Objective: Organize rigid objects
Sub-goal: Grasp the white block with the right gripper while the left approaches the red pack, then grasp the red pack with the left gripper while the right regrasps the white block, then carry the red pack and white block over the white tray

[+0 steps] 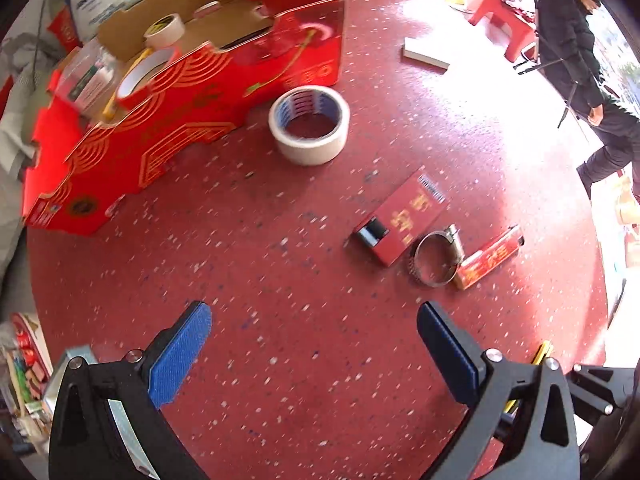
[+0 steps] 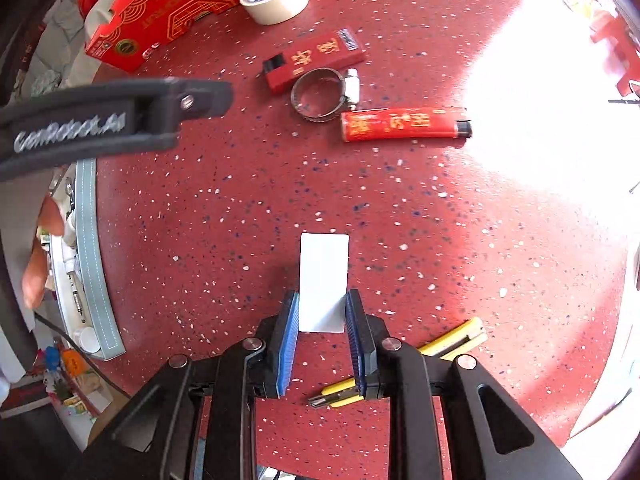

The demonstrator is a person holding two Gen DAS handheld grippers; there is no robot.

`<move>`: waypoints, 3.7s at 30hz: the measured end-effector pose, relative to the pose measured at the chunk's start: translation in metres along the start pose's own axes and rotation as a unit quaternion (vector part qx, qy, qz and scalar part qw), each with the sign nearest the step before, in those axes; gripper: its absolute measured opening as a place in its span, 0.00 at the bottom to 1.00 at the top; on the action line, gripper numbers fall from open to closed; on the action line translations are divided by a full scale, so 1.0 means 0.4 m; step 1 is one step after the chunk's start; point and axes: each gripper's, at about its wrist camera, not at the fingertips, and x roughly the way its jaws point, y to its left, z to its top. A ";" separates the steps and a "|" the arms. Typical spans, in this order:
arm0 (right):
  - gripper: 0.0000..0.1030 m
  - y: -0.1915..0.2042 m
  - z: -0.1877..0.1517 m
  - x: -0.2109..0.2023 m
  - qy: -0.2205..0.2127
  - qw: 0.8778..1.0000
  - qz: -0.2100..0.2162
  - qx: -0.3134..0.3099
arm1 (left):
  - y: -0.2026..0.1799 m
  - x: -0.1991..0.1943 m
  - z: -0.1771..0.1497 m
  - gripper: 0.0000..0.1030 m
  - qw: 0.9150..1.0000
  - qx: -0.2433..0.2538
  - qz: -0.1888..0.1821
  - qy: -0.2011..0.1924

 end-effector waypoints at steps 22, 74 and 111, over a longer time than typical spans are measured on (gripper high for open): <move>0.24 -0.147 -0.065 -0.104 -0.036 0.997 0.022 0.061 | 0.193 0.030 -0.021 1.00 0.993 -0.112 0.013 0.018; 0.24 -0.055 -0.106 -0.122 -0.012 0.998 -0.050 0.047 | 0.090 -0.158 -0.283 0.70 0.994 -0.104 -0.045 -0.010; 0.24 0.519 -0.115 -0.084 0.022 0.971 -0.066 -0.227 | 0.438 -0.279 -0.669 0.71 0.950 -0.306 -0.020 -0.056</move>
